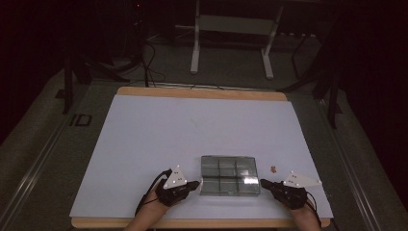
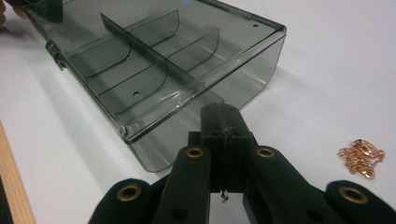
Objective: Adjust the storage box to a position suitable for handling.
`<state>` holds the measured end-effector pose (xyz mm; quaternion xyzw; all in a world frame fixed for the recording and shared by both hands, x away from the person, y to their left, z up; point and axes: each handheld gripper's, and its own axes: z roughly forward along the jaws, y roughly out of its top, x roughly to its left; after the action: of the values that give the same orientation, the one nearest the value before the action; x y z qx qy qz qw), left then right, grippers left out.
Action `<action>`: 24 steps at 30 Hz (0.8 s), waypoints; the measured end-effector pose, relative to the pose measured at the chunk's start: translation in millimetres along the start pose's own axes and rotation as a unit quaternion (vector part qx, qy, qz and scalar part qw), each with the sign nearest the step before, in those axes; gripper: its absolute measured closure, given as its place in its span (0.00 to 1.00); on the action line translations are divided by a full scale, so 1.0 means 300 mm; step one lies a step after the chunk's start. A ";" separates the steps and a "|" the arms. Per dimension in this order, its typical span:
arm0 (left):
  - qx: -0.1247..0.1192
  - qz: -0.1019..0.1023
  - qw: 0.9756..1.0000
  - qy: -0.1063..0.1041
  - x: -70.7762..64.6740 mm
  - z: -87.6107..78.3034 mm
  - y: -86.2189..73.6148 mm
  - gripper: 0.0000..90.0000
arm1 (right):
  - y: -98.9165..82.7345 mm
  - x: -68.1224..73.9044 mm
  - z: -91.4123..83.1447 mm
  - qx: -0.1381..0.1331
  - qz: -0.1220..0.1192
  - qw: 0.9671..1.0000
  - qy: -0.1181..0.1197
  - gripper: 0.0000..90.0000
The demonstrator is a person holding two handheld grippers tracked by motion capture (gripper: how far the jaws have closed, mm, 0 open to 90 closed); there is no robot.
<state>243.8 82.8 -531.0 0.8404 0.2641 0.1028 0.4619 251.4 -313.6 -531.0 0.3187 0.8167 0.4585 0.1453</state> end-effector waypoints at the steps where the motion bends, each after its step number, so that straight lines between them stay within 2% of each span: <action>1: 0.000 0.001 1.000 -0.002 0.000 0.001 0.001 1.00 | 0.000 0.001 0.000 0.000 0.000 1.000 0.001 1.00; 5: -0.003 0.000 1.000 -0.002 0.001 0.004 0.004 1.00 | -0.001 0.000 0.003 -0.002 0.003 1.000 0.005 1.00; 11: -0.001 0.001 1.000 -0.002 0.001 0.005 0.005 1.00 | 0.000 0.010 0.011 0.002 -0.005 1.000 0.009 1.00; 24: 0.000 0.000 1.000 -0.004 0.004 0.003 0.012 1.00 | 0.008 0.012 0.007 0.001 -0.009 1.000 0.007 1.00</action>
<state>246.4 81.2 -528.5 0.8409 0.2622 0.0991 0.4630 250.8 -308.9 -529.7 0.3080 0.8214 0.4583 0.1430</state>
